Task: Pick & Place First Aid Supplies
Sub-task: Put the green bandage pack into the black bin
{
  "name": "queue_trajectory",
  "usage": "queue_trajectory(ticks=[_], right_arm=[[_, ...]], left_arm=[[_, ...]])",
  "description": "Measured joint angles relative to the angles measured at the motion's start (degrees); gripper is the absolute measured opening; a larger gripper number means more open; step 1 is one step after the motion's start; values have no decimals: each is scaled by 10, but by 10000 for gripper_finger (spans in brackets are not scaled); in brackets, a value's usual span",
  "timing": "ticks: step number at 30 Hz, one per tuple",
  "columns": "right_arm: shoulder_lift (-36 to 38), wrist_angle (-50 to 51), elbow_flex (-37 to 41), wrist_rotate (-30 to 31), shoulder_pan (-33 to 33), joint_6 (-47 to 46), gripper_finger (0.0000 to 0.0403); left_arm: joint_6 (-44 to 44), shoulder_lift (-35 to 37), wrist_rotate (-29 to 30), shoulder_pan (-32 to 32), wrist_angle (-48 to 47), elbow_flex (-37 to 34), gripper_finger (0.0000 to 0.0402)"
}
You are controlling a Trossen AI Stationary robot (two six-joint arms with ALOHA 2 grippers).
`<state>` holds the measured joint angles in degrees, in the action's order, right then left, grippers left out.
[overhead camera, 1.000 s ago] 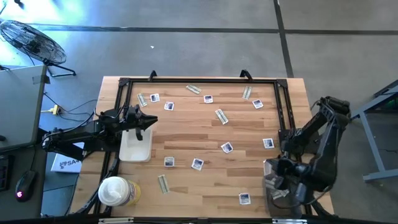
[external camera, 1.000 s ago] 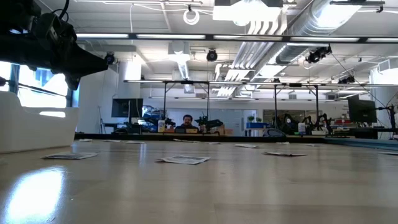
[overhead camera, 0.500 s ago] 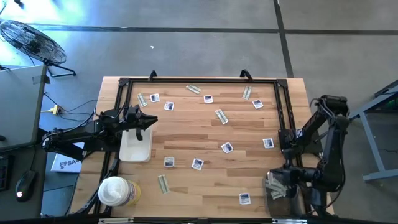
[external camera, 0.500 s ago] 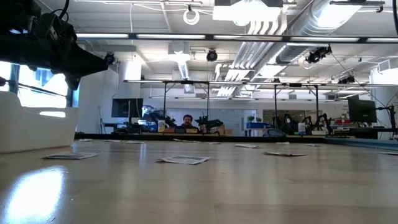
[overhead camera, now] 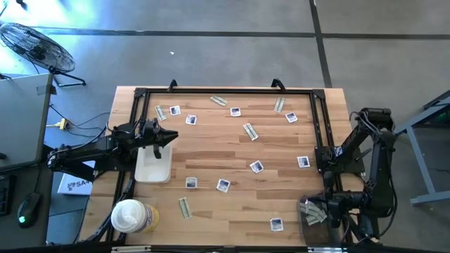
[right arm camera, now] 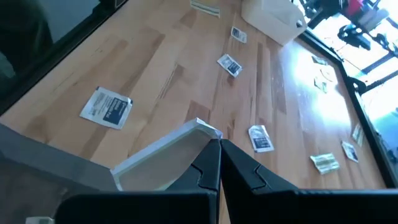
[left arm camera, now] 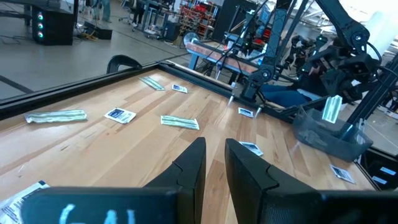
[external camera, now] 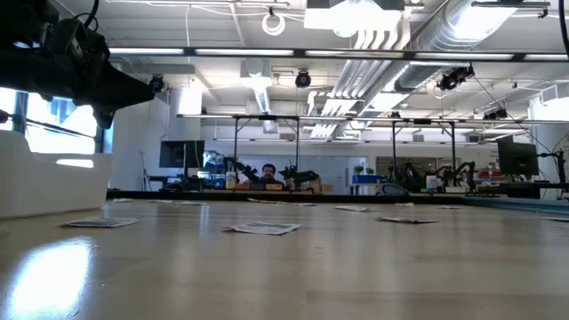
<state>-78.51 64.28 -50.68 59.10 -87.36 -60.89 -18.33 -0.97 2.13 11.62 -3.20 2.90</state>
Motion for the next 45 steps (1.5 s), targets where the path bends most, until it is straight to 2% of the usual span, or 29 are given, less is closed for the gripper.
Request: queue_trajectory(ticks=[11,20,22,25,27,32,41,45], right_arm=[[-3,10,-2,-12,12,8,0],[31,60,0,-107,74,6,0],[34,55,0,-123,82,63,0],[34,29,0,-109,83,157,0],[34,27,0,-93,82,189,0],[35,24,0,-97,81,251,0],[51,-120,0,-102,77,415,0],[61,-154,0,-146,94,478,0]], left_arm=[[0,0,0,0,0,0,60],[0,0,0,0,0,0,60],[0,0,0,0,0,0,60],[0,0,0,0,0,0,60],[0,0,0,0,0,0,60],[0,0,0,0,0,0,60],[0,0,0,0,0,0,60],[0,0,0,0,0,0,60]])
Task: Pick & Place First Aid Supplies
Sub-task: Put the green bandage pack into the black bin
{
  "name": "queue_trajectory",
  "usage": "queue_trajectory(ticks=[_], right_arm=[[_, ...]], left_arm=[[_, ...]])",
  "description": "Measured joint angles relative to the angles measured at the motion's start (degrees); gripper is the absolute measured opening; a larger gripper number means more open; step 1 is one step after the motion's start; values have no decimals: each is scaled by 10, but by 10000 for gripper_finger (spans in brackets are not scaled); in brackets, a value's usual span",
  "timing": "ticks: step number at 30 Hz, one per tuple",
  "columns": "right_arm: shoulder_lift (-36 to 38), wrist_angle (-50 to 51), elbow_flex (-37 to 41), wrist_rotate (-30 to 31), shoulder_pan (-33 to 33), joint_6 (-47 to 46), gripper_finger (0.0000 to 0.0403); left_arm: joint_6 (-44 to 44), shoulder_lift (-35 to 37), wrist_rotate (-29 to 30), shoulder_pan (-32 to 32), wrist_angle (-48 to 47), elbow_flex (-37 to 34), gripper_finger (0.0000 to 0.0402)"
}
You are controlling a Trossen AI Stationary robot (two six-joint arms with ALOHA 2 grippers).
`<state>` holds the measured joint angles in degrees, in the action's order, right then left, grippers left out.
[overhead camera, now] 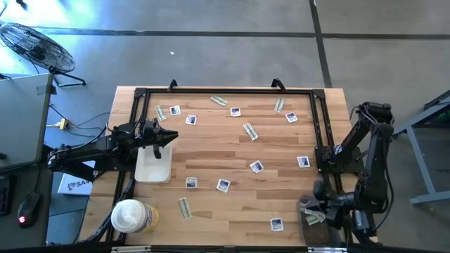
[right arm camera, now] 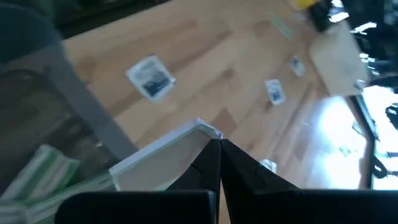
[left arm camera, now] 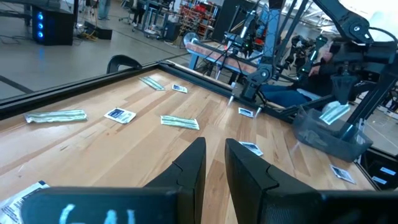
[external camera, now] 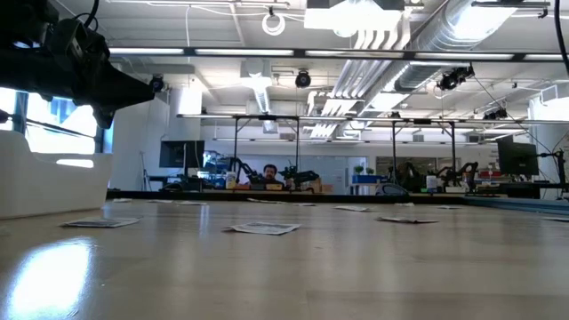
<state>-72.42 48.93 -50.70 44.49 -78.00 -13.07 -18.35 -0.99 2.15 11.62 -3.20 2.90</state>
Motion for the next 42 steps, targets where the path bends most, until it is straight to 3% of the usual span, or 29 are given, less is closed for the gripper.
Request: queue_trajectory(ticks=[4,9,14,19,28,34,42], right_arm=[[43,-68,48,-44,29,64,0],[163,-220,151,-134,70,180,0],[289,-336,225,-194,93,290,0],[369,-421,311,-242,120,374,0],[433,-420,398,-232,141,358,0],[441,-375,402,-201,141,310,0],[440,-391,402,-191,141,274,1]], left_arm=[[0,0,0,0,0,0,60],[0,0,0,0,0,0,60],[0,0,0,0,0,0,60],[0,0,0,0,0,0,60],[0,0,0,0,0,0,60],[0,0,0,0,0,0,60],[0,0,0,0,0,0,60]])
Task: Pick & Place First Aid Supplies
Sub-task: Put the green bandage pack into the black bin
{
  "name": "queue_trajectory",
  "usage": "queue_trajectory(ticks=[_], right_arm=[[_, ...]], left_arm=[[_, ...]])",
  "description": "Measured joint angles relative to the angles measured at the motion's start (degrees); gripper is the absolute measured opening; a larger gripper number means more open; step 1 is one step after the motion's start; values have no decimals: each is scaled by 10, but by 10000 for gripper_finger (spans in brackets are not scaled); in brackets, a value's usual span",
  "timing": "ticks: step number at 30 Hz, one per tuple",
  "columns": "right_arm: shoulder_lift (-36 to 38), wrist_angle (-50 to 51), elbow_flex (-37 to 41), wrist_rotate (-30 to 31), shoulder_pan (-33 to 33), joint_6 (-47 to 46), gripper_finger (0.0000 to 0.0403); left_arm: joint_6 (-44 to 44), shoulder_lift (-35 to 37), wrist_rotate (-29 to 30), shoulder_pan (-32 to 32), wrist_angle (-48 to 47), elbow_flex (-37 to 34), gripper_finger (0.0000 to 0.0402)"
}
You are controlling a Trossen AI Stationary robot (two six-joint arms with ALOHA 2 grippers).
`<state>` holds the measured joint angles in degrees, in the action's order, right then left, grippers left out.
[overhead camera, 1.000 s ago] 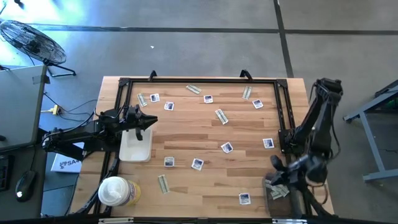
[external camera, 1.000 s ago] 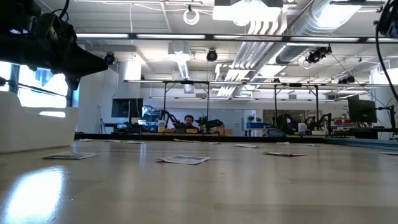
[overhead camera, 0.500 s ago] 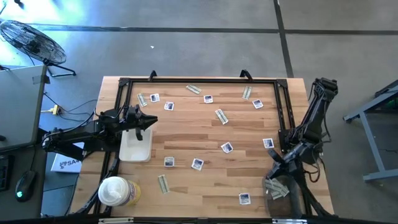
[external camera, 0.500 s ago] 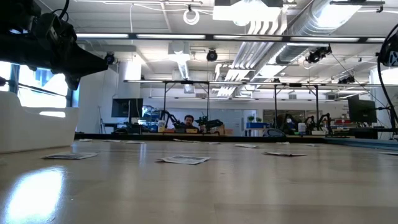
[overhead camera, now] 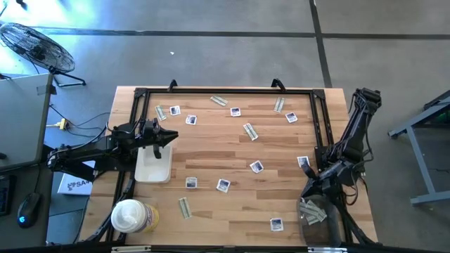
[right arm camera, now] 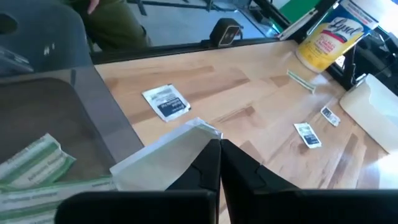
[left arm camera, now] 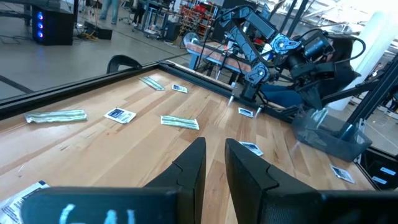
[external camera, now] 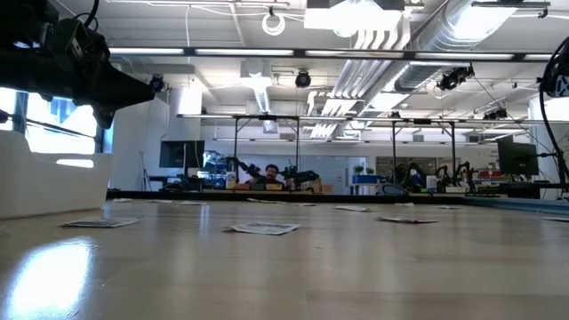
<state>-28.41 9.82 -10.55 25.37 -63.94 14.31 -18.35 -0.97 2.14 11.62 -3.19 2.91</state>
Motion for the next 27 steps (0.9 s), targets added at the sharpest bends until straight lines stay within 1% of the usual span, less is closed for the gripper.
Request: queue_trajectory(ticks=[5,10,14,19,24,27], right_arm=[[0,-13,0,24,0,-46,15],[0,-15,0,29,0,-80,41],[0,-19,0,34,0,-81,67],[0,-55,-2,43,0,-83,92],[-7,-48,-46,43,1,-107,97],[-33,-26,-88,38,5,-126,95]], left_arm=[[0,0,0,0,0,0,60],[0,0,0,0,0,0,60],[0,0,0,0,0,0,60],[0,0,0,0,0,0,60],[0,0,0,0,0,0,60],[0,0,0,0,0,0,60]])
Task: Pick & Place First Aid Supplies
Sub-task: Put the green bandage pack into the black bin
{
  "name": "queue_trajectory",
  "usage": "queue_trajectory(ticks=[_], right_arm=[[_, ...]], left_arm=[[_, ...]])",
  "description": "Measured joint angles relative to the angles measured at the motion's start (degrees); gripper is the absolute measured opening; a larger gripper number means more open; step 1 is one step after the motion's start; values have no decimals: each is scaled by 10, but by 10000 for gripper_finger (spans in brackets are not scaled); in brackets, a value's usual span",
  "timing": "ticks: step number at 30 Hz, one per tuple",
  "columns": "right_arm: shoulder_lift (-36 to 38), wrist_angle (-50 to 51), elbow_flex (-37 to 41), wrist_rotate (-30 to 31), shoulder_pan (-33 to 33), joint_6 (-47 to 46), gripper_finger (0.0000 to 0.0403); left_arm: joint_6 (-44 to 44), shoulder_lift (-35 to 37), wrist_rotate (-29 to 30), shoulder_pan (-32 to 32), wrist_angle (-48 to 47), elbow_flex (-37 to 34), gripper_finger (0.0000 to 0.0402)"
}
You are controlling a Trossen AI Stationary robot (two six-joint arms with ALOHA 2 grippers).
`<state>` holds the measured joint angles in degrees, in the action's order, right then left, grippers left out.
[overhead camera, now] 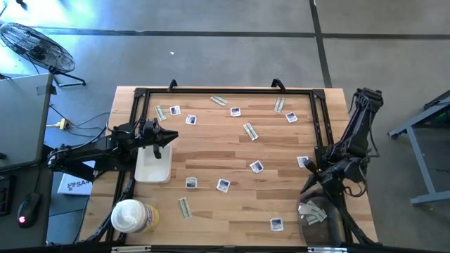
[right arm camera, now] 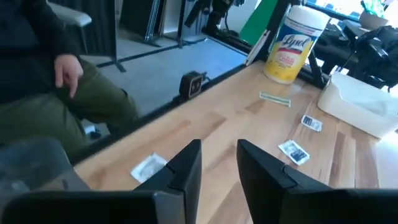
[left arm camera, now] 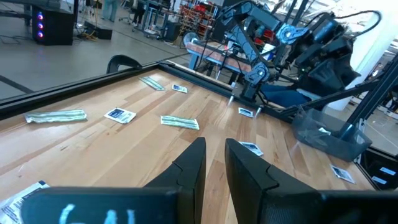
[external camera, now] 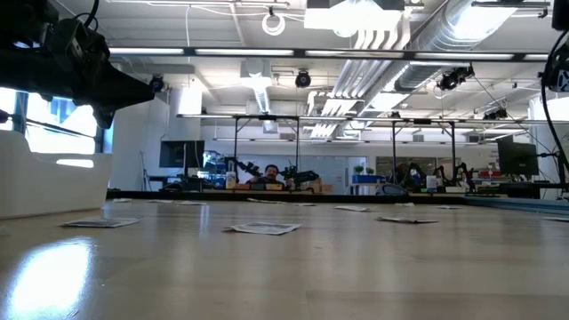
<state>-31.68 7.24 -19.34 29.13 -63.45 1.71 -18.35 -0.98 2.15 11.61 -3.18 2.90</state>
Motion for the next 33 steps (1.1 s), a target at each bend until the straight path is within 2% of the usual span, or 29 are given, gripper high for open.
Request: queue_trajectory(ticks=[6,12,18,24,29,33], right_arm=[[-125,74,-84,-7,19,-74,95],[-296,244,-221,-38,46,-261,95],[-443,447,-379,-108,103,-381,94],[-543,613,-495,-188,185,-481,94],[-600,688,-563,-265,249,-607,94],[-663,704,-620,-315,276,-632,94]], left_arm=[[0,0,0,0,0,0,60],[0,0,0,0,0,0,60],[0,0,0,0,0,0,60],[0,0,0,0,0,0,60],[0,0,0,0,0,0,60],[0,0,0,0,0,0,60]])
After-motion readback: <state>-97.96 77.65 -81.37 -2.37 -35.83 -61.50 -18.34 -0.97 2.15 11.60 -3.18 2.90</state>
